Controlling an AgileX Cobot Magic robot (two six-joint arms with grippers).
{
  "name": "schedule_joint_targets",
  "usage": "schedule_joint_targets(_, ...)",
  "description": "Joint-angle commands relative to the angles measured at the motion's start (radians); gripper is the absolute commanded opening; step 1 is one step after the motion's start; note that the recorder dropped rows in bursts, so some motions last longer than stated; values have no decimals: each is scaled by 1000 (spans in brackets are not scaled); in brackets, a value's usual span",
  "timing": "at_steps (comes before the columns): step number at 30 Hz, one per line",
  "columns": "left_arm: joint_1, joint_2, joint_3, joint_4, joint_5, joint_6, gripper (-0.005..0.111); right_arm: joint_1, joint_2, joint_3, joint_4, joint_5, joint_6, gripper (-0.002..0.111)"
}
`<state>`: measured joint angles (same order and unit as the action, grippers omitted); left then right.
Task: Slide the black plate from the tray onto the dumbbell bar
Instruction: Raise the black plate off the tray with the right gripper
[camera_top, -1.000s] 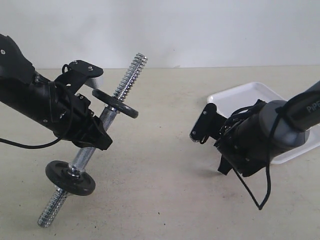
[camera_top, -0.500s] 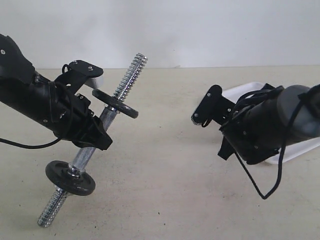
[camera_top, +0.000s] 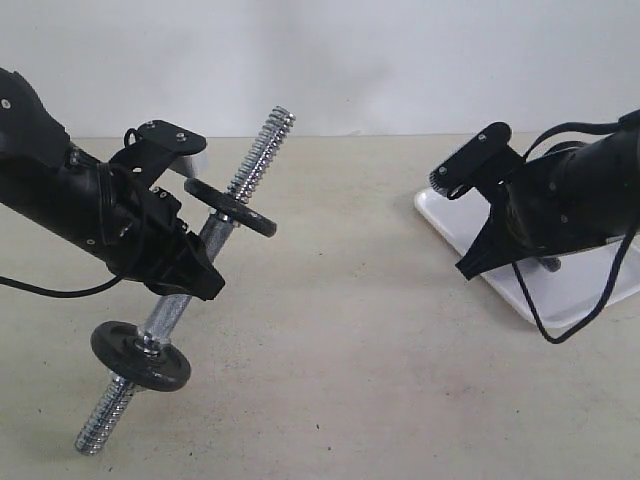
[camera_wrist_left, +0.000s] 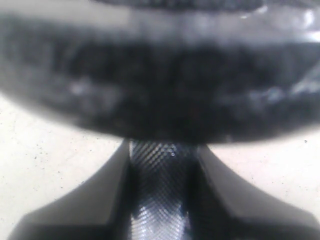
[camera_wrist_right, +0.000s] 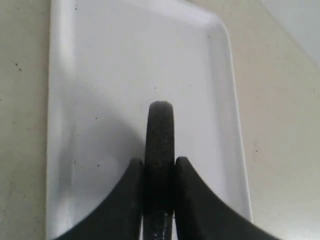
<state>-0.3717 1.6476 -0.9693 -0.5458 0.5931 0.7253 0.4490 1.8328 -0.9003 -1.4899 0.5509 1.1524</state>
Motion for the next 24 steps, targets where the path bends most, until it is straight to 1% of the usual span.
schedule_joint_targets(1,-2,-65,-30,-71,-67,1,4,-22,-36,-29,74,13,-57,0)
schedule_joint_targets(4,-2,-65,-30,-71,-62,1,4,-22,-43,-57,166,32,-139,0)
schedule_joint_targets(6,-2,-65,-30,-71,-62,1,4,-22,-44,-88,265,71,-239,0)
schedule_joint_targets(7,-2,-65,-30,-71,-58,1,4,-22,-44,-103,332,98,-320,0)
schedule_joint_targets(11,-2,-65,-30,-71,-48,1,4,-22,-44,-159,481,141,-486,0)
schedule_joint_targets(12,-2,-65,-30,-71,-47,1,4,-22,-44,-169,516,151,-513,0)
schedule_joint_targets(16,-2,-65,-30,-71,-45,1,4,-26,-44,-180,544,153,-534,0)
schedule_joint_targets(17,-2,-65,-30,-71,-45,1,4,-33,-44,-180,563,147,-542,0)
schedule_joint_targets(19,-2,-65,-30,-71,-45,1,4,-65,-45,-180,645,124,-627,0)
schedule_joint_targets(22,-2,-65,-30,-55,-45,1,4,-119,-54,-180,767,54,-710,0)
schedule_joint_targets(24,-2,-65,-30,-44,-45,1,4,-131,-66,-180,825,12,-767,0)
